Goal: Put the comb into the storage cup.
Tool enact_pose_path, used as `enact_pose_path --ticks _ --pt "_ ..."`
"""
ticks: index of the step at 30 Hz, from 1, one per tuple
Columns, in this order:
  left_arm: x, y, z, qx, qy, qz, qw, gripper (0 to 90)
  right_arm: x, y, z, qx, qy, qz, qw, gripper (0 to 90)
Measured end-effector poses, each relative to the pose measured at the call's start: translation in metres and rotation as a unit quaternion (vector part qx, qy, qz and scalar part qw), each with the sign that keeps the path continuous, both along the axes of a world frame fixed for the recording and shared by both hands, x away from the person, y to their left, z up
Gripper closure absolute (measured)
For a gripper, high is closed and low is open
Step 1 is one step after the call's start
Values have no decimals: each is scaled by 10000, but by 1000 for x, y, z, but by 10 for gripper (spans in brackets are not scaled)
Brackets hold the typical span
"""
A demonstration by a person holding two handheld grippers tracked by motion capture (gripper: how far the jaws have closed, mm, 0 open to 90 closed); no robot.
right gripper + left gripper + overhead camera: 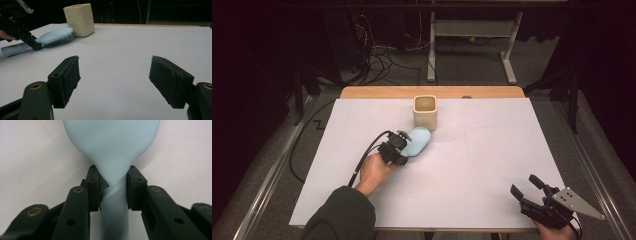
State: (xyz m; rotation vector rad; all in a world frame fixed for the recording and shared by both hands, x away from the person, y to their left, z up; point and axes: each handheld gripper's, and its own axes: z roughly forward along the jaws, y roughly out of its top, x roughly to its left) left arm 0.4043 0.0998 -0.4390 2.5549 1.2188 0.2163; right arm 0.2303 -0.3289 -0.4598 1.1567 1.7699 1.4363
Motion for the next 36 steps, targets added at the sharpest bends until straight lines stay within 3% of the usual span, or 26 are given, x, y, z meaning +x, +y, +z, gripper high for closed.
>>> enact_pose_path --ticks 8,25,36 --pt "-6 -1 2 125 -232 -174 9995 691 0 0 0 -26 21 -23 10000 253" --pt "-18 5 14 -128 -493 -367 9980 691 1 1 -1 -30 42 8 10000 253" --pt "-30 10 19 -371 -551 -471 9967 691 0 1 0 -27 48 -12 10000 245"
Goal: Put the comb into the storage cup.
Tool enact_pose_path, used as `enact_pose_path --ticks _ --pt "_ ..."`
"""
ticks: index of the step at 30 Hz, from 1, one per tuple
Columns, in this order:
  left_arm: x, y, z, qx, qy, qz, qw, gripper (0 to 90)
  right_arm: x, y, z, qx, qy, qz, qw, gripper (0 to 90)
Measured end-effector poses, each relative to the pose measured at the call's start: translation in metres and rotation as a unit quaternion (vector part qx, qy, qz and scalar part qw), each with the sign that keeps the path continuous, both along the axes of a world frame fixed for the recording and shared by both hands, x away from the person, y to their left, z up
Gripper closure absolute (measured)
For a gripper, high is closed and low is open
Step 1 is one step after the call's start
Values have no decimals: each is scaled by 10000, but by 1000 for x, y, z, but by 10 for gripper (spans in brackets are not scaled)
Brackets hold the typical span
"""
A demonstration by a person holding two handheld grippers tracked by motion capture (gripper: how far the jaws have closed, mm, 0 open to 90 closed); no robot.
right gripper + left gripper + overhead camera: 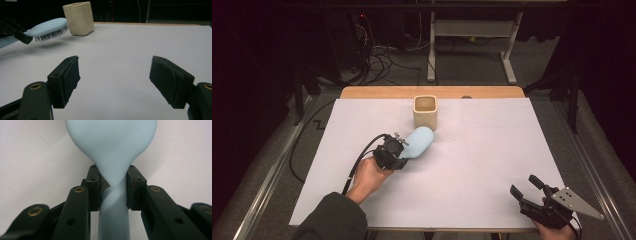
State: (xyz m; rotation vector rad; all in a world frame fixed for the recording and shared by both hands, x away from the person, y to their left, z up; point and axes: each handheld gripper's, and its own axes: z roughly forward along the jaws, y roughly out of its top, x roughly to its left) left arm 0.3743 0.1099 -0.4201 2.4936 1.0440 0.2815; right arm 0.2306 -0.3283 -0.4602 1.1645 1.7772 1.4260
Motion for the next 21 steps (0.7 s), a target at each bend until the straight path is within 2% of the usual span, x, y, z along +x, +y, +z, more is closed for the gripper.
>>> enact_pose_path --ticks 21 --pt "-24 9 5 -289 -56 -176 9994 691 0 1 1 -44 7 -45 10000 214"
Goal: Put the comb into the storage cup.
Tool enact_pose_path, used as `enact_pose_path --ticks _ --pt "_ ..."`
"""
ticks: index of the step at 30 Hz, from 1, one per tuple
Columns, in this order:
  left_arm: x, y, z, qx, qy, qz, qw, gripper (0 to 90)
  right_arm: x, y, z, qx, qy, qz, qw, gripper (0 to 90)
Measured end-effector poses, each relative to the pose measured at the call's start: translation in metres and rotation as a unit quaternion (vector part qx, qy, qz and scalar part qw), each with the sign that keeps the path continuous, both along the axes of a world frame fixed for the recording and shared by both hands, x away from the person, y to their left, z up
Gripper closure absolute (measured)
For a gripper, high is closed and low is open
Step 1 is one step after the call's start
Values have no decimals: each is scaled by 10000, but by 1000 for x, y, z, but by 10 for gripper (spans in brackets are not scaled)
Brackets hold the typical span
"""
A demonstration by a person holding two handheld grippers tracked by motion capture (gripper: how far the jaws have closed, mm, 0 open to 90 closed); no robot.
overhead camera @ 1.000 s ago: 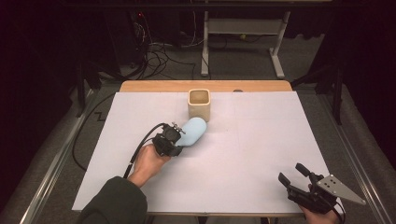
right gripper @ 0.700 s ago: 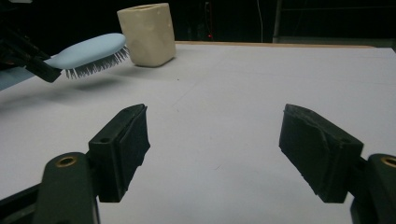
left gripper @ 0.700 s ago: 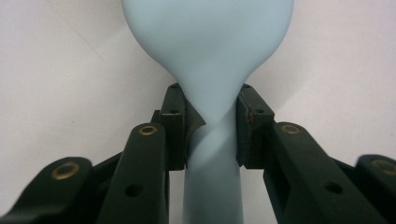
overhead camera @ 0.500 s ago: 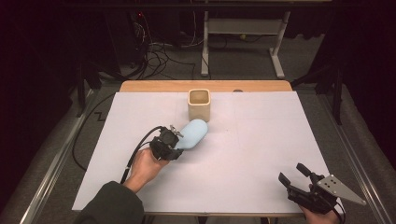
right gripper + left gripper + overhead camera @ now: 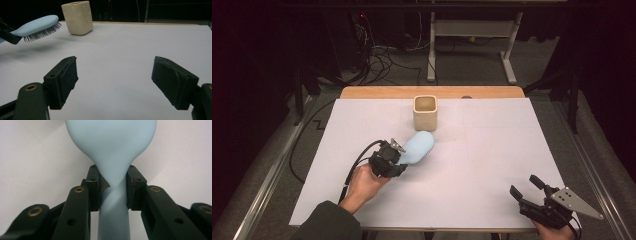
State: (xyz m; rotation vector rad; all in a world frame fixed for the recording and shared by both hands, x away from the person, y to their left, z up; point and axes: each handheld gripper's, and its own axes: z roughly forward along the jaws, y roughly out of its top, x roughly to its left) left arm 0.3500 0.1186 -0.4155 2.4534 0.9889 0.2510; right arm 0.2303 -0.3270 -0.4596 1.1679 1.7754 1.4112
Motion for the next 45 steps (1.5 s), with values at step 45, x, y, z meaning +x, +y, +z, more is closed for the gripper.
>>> enact_pose_path --ticks 45 --pt "-40 8 6 -345 -340 -211 9986 691 9 63 10 9 5 1007 9949 194"
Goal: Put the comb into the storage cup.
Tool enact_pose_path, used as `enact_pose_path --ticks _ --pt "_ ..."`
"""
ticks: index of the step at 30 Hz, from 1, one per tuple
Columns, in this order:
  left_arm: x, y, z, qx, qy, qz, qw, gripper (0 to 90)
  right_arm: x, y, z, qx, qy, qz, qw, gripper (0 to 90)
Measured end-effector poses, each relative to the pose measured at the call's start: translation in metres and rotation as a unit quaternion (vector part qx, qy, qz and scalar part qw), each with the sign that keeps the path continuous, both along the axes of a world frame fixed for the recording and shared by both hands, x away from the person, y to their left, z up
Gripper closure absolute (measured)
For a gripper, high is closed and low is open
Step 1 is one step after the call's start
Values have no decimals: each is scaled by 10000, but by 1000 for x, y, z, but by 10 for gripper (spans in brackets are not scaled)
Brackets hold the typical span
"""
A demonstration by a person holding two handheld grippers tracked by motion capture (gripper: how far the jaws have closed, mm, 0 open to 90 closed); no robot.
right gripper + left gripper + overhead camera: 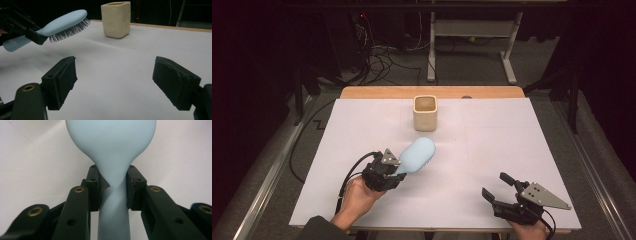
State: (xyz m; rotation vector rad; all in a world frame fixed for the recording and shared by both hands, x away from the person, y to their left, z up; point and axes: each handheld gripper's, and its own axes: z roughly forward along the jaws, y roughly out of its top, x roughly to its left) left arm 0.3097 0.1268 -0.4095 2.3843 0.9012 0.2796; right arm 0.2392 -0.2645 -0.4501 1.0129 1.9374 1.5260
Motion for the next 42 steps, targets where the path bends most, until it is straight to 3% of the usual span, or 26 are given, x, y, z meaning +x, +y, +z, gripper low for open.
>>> enact_pose_path --ticks 18,38,42 --pt "-5 -18 5 -11 -138 -231 9996 691 9 30 1 164 225 395 9988 198" --pt "-8 -45 11 -105 -278 -532 9981 691 19 51 2 321 355 531 9974 212" --pt "-8 -50 11 -70 -278 -584 9979 691 22 54 4 385 523 562 9963 217"
